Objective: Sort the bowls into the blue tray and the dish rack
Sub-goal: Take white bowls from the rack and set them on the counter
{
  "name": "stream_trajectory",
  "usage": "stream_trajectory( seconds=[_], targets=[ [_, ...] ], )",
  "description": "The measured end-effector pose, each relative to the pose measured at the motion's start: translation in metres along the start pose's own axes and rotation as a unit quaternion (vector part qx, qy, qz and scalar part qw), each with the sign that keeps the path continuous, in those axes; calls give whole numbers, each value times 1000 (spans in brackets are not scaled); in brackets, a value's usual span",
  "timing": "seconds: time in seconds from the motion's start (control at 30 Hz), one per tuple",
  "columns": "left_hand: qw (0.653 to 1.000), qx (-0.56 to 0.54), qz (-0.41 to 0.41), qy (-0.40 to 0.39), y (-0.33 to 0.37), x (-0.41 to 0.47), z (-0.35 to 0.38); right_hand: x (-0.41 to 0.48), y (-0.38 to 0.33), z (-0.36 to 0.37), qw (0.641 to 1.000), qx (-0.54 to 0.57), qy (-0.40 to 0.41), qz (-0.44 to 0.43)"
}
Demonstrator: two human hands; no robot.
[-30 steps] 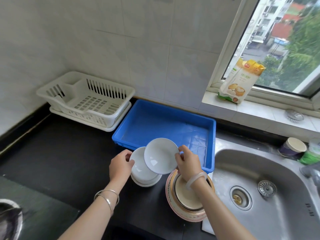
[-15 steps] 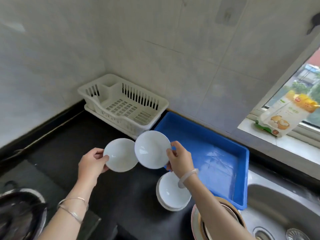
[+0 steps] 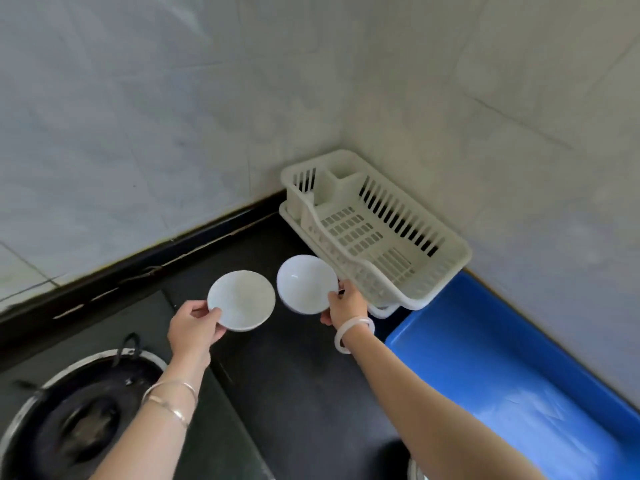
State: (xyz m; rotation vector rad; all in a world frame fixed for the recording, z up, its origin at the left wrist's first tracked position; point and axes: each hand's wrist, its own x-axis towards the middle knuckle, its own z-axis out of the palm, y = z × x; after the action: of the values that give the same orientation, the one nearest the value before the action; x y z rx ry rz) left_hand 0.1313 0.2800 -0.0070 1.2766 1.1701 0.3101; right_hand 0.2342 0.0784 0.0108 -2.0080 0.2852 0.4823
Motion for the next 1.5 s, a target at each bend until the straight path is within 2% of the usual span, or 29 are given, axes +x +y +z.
stream_trajectory(
  seconds=[0.43,0.83,1.07,1.5],
  targets=[
    [995,-47,-40,78,9,85,27,90,-24,78,998,-45,-4,46],
    [987,-143,-53,41,1,98,35,119,-25,101,997,13,-28,68],
    [967,-242,-79,-7,-9,88,36,105,-11,96,971,169,-121,115],
    [945,-315,-85,12,10,104,58,133,-47,123,972,190,-98,101]
  ],
)
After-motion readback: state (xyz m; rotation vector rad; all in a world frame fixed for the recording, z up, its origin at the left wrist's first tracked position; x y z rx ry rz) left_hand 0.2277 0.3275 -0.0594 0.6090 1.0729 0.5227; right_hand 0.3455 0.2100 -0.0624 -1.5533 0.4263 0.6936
